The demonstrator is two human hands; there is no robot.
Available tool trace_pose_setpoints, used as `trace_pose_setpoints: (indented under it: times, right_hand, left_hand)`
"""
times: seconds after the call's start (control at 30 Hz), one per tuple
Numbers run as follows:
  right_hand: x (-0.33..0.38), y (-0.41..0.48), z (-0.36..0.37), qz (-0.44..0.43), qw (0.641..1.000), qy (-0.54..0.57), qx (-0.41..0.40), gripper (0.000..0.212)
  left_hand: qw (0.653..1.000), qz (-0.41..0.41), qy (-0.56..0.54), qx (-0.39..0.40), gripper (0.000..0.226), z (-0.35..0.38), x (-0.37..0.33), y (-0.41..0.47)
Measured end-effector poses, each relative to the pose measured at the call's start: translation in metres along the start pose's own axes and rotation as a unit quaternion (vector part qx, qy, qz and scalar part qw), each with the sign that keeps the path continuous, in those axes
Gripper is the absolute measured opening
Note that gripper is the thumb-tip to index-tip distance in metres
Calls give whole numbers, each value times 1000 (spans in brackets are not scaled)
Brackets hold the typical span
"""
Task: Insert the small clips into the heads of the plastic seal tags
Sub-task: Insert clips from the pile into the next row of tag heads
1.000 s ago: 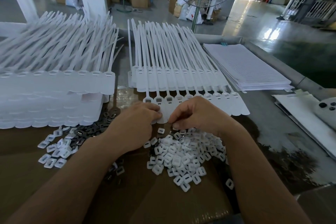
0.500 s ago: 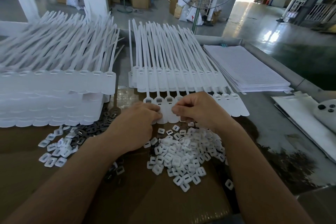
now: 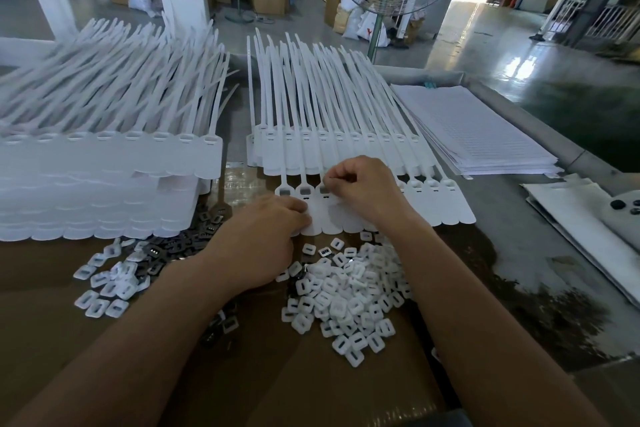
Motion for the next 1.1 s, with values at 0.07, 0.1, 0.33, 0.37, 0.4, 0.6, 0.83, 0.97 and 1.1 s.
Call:
trace_pose_setpoints:
  times: [0.07, 0.1, 0.33, 0.37, 0.4, 0.6, 0.83, 0.97, 1.1]
  right_hand:
    - [-2, 2, 2, 2, 1000, -7, -1, 10]
    - [-3, 3, 3, 6, 1000, -18, 3, 11]
    - [-8, 7, 8, 23, 997, -78, 5, 16]
    - [-8, 7, 8, 23, 996, -86, 5, 16]
    - [-8, 7, 9, 24, 995, -93, 6, 16]
    - [-9, 5, 10, 24, 994, -105, -10, 11]
    - [-10, 5, 7, 31, 996, -81, -29, 12]
    - [-8, -1, -3, 20, 1000, -2, -11, 16]
    - [3, -18, -23, -7, 997, 55, 51, 14]
  left_hand:
    - [1000, 0, 3, 0, 49, 0, -1, 0]
    - [1000, 2, 7, 0, 48, 0, -1, 0]
    - [1000, 10, 15, -2, 45, -1, -4, -1]
    - [1000, 8, 15, 0, 45, -1, -4, -1]
    - [1000, 6, 16, 2, 44, -2, -4, -1]
    - [1000, -1, 17, 9, 43, -2, -6, -2]
    - [1000, -2, 9, 9, 45, -2, -8, -3]
    - [1000, -3, 4, 4, 43, -2, -9, -3]
    - [1000, -6, -1, 11, 49, -2, -8, -1]
Point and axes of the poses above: each hand's wrist, its own y-axis towards the middle knuckle, its own z-axis out of the palm, x = y × z, the point moved 2 cm from there along y, towards the middle knuckle, and after that the axes turned 14 degrees about y, right-handed, at the moved point
